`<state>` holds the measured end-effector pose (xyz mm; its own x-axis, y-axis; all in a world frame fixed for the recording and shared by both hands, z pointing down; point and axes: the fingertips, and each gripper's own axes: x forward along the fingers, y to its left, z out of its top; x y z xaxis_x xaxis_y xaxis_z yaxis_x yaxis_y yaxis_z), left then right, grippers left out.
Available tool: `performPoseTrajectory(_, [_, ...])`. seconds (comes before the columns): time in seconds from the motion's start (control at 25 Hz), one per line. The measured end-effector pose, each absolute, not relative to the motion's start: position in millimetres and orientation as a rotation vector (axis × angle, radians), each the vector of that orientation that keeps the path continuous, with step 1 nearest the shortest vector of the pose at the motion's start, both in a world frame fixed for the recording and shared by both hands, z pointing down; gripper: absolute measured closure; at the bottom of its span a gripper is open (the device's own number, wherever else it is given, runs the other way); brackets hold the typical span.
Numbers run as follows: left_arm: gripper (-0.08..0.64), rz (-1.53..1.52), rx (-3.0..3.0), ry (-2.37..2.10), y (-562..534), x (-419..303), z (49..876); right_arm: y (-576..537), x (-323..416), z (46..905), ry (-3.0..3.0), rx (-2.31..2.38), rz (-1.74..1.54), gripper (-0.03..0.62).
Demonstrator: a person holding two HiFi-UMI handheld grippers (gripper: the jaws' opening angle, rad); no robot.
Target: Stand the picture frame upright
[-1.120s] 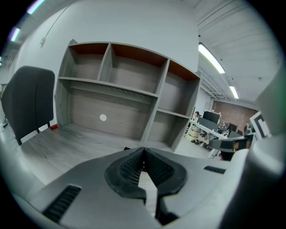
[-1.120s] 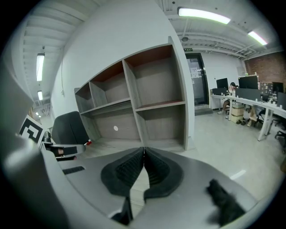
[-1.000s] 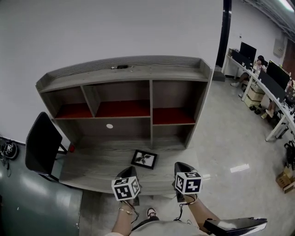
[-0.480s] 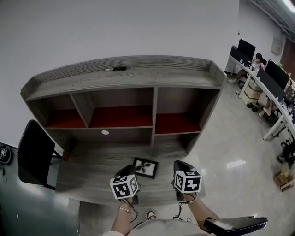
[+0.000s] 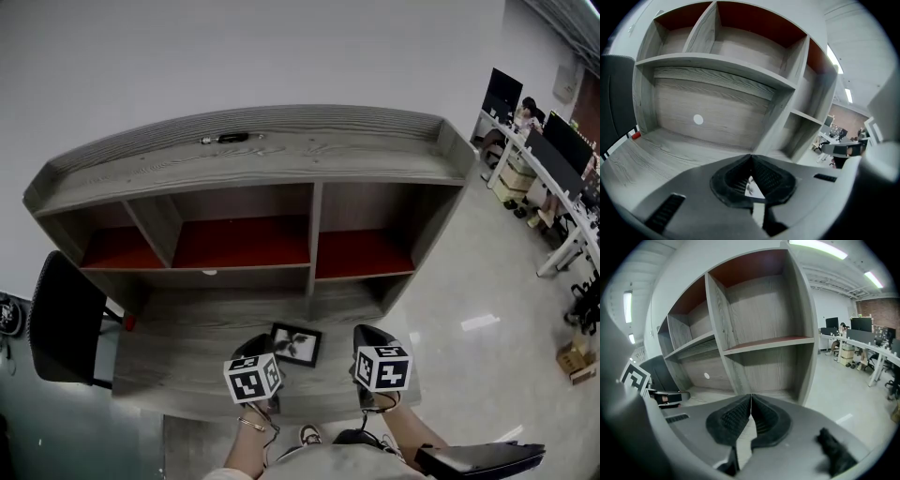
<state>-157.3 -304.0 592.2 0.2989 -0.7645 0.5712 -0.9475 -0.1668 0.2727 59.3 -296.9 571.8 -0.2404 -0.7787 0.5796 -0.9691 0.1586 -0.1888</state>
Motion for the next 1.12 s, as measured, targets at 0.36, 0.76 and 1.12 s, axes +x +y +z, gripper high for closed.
performPoseTrajectory(0.36, [0.546,0.423,1.894,-1.576,-298,-155,602,-319,63,584,-2.123,1.576,0.785,0.560])
performPoseTrajectory(0.76, [0.546,0.501,1.727,-1.594,-266,-153,653,-324,58,629,-2.121,1.411,0.848,0.560])
performPoseTrajectory(1.12, [0.546,0.468,1.661,-1.587,-260,-146,697,-334,45,678,-2.108,1.278,0.827,0.560])
